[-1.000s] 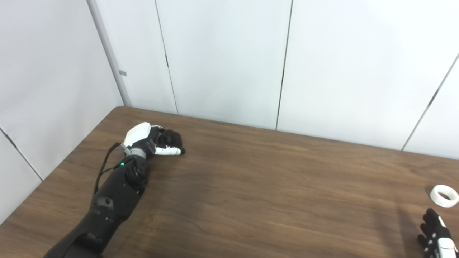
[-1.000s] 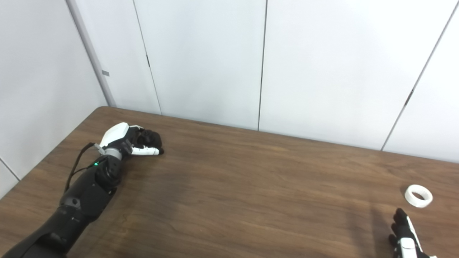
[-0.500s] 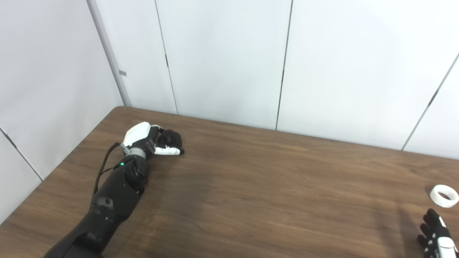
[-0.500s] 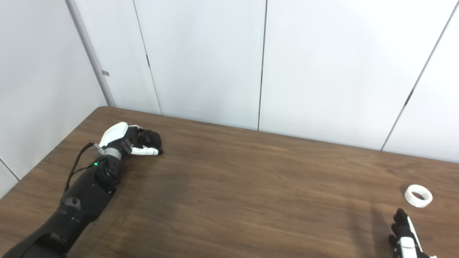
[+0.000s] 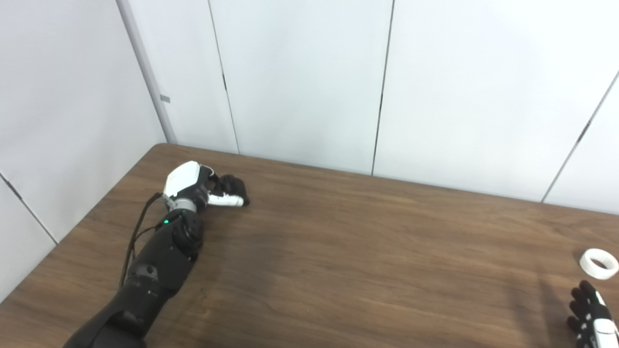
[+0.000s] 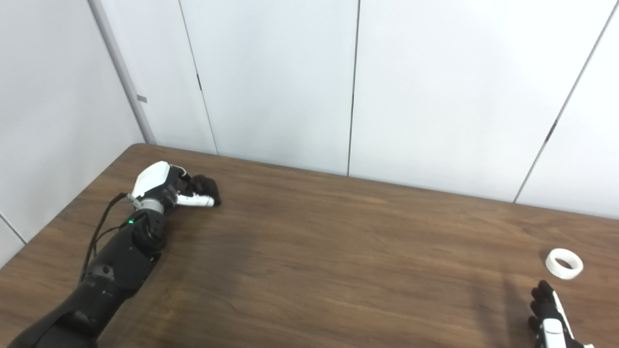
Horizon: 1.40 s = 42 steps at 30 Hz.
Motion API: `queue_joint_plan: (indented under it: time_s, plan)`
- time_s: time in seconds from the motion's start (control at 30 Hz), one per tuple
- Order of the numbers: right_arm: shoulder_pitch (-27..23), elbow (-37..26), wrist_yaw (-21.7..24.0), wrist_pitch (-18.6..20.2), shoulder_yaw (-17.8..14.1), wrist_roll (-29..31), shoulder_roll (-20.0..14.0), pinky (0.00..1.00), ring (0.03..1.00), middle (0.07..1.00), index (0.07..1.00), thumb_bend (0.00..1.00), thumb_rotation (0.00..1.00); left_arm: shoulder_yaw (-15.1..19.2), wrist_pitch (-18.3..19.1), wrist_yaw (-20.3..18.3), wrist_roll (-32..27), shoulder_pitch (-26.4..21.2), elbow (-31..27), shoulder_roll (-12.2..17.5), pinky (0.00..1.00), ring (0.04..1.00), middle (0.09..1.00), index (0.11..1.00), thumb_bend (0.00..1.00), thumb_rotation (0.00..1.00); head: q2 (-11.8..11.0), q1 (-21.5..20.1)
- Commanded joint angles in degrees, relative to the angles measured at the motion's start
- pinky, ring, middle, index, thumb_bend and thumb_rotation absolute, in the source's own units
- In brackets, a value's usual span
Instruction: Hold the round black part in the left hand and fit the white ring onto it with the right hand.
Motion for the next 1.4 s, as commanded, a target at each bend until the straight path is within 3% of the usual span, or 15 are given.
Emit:
queue_joint_plan:
  time_s: [0.0,0.27,0.5,0.8,1.17,1.37]
  plan:
    - [-1.2,-2.2,0.3,-1.2,-0.6,0.5,-1.0,1.00,0.993,0.979,0.987,0.28,1.00,0.5,-1.4,1.5,-0.2,-2.2,-0.7,1.1,1.00,0.915,0.791,0.483,0.52,0.05,0.1,0.1]
    - [-1.3,-2.2,0.3,-0.8,-0.2,-0.4,-0.9,1.00,0.998,0.983,0.991,0.32,1.00,-0.2,-1.6,2.6,0.5,-1.6,-1.3,1.3,1.00,0.907,0.781,0.483,0.52,0.05,0.2,-0.2]
    - [-1.5,-2.3,0.4,-0.7,-0.2,-0.3,-0.6,1.00,0.997,0.980,0.991,0.28,1.00,-1.6,-1.1,2.5,2.3,-0.2,-4.9,1.9,1.00,0.892,0.768,0.484,0.52,0.05,0.3,-0.8]
    - [-1.8,-2.4,-0.4,0.0,0.6,-2.2,0.0,1.00,0.976,0.964,0.978,0.32,1.00,-3.6,-0.4,0.5,4.9,3.8,-16.3,1.9,1.00,0.883,0.755,0.482,0.52,0.05,0.7,-1.9]
    - [-1.2,-1.4,-1.0,-1.6,1.4,-3.6,0.6,1.00,0.970,0.956,0.973,0.28,1.00,-5.0,4.4,-5.7,8.8,8.5,-31.2,-0.5,1.00,0.894,0.769,0.485,0.52,0.05,1.4,-4.4]
    - [-1.5,0.6,-1.2,-3.5,1.7,-3.6,1.1,1.00,0.966,0.945,0.968,0.30,1.00,-7.6,3.1,-8.5,10.9,11.5,-39.5,-2.5,1.00,0.879,0.764,0.484,0.52,0.05,2.1,-6.8]
